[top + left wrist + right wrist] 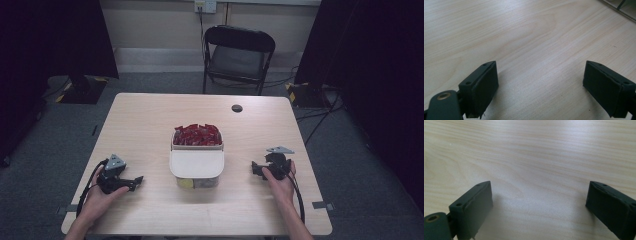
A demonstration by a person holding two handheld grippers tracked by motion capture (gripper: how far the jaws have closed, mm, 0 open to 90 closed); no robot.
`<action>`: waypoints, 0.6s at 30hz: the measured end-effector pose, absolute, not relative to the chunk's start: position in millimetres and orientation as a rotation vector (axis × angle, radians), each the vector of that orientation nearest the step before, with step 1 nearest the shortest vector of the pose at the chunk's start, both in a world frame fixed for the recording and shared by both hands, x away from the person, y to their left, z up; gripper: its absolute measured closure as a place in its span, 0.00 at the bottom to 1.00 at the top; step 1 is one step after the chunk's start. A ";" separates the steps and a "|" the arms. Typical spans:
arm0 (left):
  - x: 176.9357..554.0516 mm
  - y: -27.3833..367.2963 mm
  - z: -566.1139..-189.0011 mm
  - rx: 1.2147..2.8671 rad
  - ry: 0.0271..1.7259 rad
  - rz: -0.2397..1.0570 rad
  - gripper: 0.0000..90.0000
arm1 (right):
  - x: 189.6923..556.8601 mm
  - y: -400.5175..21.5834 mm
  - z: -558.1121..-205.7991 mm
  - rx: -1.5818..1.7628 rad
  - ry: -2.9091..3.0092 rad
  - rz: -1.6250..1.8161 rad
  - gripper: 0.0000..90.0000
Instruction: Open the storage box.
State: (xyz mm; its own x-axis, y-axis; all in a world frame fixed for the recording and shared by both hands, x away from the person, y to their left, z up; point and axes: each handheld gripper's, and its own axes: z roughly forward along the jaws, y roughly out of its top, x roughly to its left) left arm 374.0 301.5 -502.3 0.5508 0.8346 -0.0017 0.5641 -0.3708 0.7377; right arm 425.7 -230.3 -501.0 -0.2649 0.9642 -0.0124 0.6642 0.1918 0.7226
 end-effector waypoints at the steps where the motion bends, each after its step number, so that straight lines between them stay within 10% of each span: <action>1: 374.0 301.5 -502.3 2.082 1.121 0.492 0.14 | 425.7 -230.3 -501.0 1.518 2.003 0.844 0.07; 18: 374.0 301.5 -502.2 2.082 1.122 0.492 0.14 | 422.1 -227.8 -495.5 1.542 2.017 0.876 0.16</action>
